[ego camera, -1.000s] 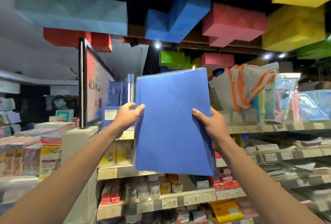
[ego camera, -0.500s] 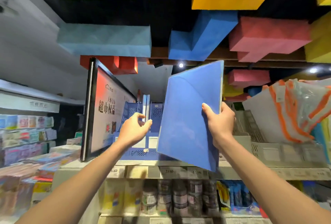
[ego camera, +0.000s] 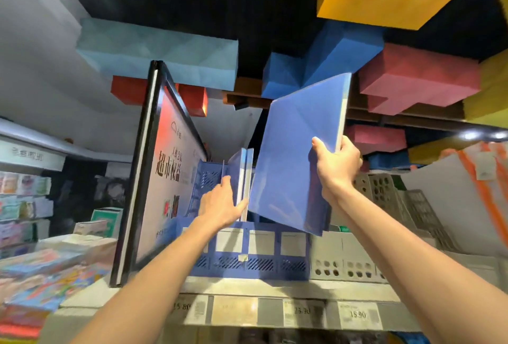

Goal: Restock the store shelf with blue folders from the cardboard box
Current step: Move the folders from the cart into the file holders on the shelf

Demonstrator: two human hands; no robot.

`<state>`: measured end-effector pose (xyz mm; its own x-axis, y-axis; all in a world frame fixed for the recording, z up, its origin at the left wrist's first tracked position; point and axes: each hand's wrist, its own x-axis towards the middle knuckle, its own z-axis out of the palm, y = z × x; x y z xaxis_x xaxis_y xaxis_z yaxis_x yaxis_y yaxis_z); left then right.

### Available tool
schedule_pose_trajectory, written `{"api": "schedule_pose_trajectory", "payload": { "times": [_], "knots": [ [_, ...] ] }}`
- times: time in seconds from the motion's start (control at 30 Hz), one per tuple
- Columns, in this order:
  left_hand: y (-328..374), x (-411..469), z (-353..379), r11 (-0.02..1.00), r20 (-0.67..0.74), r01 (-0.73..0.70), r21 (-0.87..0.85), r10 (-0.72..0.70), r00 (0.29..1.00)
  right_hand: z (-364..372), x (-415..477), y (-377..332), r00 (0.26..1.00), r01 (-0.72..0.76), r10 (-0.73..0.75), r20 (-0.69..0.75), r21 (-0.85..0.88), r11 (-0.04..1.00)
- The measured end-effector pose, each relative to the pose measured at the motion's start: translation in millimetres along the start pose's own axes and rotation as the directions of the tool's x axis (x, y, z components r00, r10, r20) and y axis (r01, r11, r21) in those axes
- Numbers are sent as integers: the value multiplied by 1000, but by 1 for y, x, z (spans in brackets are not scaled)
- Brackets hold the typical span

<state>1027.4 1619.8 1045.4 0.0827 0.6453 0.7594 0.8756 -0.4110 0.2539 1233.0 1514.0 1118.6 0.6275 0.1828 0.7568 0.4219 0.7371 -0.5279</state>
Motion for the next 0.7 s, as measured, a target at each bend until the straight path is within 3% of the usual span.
{"api": "schedule_pose_trajectory", "payload": {
  "times": [0.27, 0.53, 0.7],
  "knots": [
    [-4, 26, 25, 998, 35, -43, -53, 45, 998, 43, 0, 20, 996, -59, 58, 63, 14, 998],
    [-22, 29, 15, 996, -39, -44, 74, 47, 998, 94, 5, 34, 973, -217, 211, 97, 58, 974],
    [-40, 24, 14, 999, -54, -51, 15, 52, 997, 127, 1, 42, 976, -165, 164, 142, -3, 986]
  ]
}}
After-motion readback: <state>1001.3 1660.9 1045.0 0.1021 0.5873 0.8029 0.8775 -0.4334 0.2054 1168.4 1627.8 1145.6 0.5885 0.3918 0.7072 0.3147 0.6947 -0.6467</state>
